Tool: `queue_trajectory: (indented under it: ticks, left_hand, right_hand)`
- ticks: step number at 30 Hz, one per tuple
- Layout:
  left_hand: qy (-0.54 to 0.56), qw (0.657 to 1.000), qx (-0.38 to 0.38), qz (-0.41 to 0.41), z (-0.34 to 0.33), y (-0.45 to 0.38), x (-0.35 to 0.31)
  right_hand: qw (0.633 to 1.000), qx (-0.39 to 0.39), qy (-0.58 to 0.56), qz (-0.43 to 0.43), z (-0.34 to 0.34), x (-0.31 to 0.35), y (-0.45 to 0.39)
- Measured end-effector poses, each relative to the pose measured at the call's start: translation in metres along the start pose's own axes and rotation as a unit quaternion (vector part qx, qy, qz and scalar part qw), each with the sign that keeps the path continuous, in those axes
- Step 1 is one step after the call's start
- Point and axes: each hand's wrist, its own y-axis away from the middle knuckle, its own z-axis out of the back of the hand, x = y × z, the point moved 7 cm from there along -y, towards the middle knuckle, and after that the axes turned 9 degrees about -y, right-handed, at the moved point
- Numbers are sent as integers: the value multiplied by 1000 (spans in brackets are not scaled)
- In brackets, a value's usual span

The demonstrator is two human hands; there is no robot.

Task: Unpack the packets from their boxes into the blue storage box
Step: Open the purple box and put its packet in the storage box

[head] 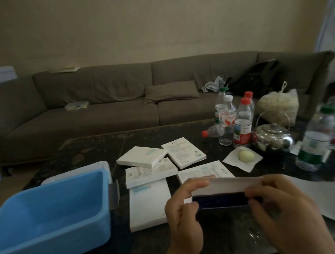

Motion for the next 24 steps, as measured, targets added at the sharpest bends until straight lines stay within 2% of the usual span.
queue_trajectory:
  ticks: [3, 6, 11, 13, 16, 19, 22, 24]
  left_hand:
    - [41, 998, 25, 29, -12, 9, 24]
    - [55, 998, 14, 41, -10, 14, 31]
    - [48, 998, 33, 33, -8, 14, 29]
    - [57, 997, 39, 38, -8, 14, 29]
    - [62, 996, 49, 45, -10, 13, 28]
    - [59, 996, 53, 47, -11, 12, 29]
    - [58, 994, 68, 56, -11, 11, 30]
    - [53, 993, 84, 60, -10, 11, 30]
  right_hand:
    - [1000, 25, -7, -7, -5, -15, 22]
    - [998, 52, -10, -21, -15, -18, 35]
    - [998, -43, 24, -41, -18, -19, 40]
    - [996, -49, 37, -70, -16, -19, 41]
    - [992, -33, 82, -94, -15, -22, 42]
    - [982, 37, 173, -73, -24, -15, 38]
    - [977, 68, 177, -99, -28, -17, 39]
    - [981, 68, 163, -75, -29, -16, 36]
